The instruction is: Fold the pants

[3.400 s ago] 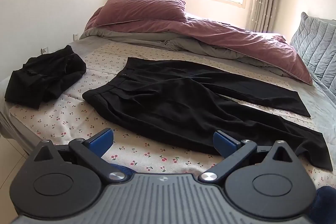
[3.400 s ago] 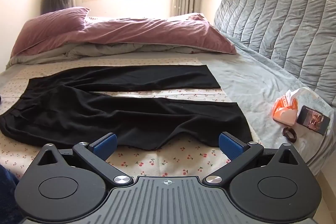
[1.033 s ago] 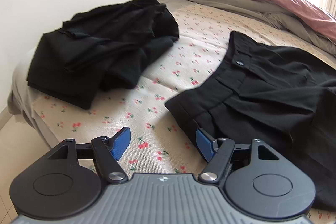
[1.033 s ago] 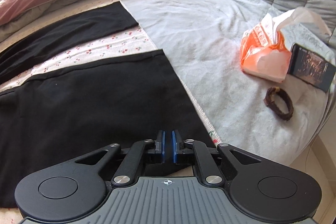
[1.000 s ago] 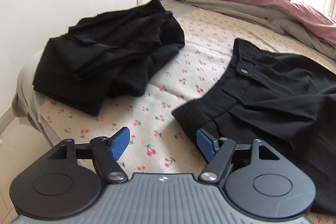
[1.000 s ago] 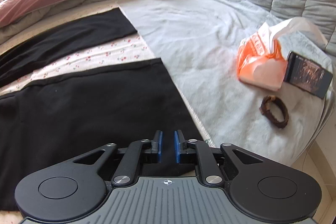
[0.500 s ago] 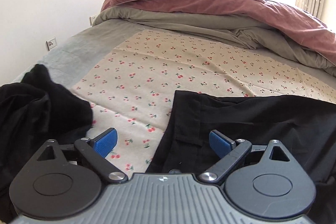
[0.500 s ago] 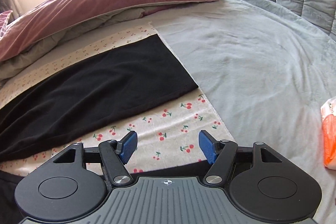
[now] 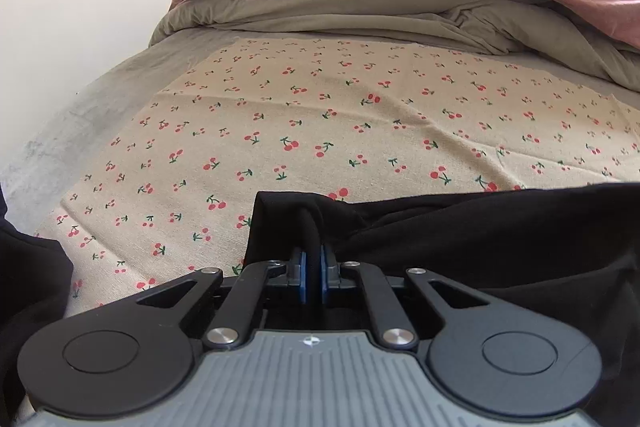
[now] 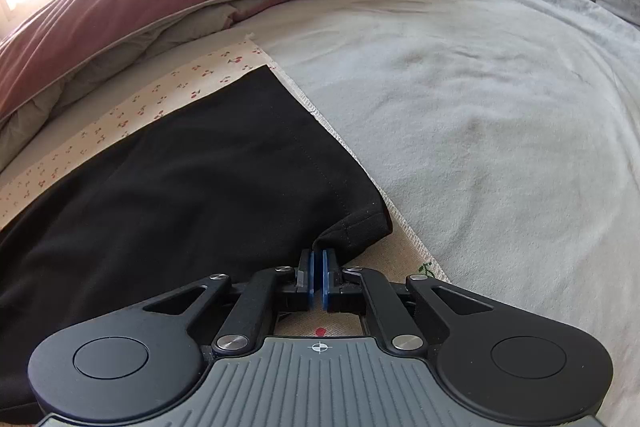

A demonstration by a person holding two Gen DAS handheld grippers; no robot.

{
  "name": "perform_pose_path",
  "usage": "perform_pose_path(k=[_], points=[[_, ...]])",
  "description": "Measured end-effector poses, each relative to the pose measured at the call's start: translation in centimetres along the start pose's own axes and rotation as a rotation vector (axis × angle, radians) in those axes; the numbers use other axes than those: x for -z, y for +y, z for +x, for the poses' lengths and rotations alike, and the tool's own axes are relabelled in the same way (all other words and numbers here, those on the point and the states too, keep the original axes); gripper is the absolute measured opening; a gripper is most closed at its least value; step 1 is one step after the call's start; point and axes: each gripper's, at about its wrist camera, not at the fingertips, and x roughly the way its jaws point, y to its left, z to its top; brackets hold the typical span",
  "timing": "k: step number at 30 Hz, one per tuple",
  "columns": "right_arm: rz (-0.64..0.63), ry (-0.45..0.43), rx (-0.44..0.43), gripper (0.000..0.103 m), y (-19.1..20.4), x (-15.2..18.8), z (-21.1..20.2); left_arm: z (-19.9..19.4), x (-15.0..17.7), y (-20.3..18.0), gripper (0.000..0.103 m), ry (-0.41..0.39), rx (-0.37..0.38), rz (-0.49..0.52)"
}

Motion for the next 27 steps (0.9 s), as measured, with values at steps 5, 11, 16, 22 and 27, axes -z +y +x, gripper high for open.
perform_pose_path(k=[5, 11, 16, 22, 27], points=[[0.016, -0.146, 0.065, 0.001, -2.0, -0.5, -5.0, -1.1, -1.5, 1.0, 0.010, -0.064, 0.028, -0.009], [-0.152, 0.007, 0.103, 0.010, -1.1, 1.5, -0.8, 0.2, -0.9, -0.1, 0.036, -0.021, 0.009, 0.037], [-0.152, -0.068, 0.100, 0.040, -1.9, -0.5, -2.1, -1.4, -3.0, 2.0, 0.091, -0.099, 0.020, 0.050], [-0.291, 0.008, -0.001, 0.048, 1.8, -3.4, 0.4, -0.2, -3.7, 1.2, 0.101, -0.047, 0.053, 0.156], [-0.241, 0.045, -0.054, 0.048, 3.6, -6.1, 3.4, 1.2, -2.7, -0.2, 0.102, -0.031, 0.092, 0.246]])
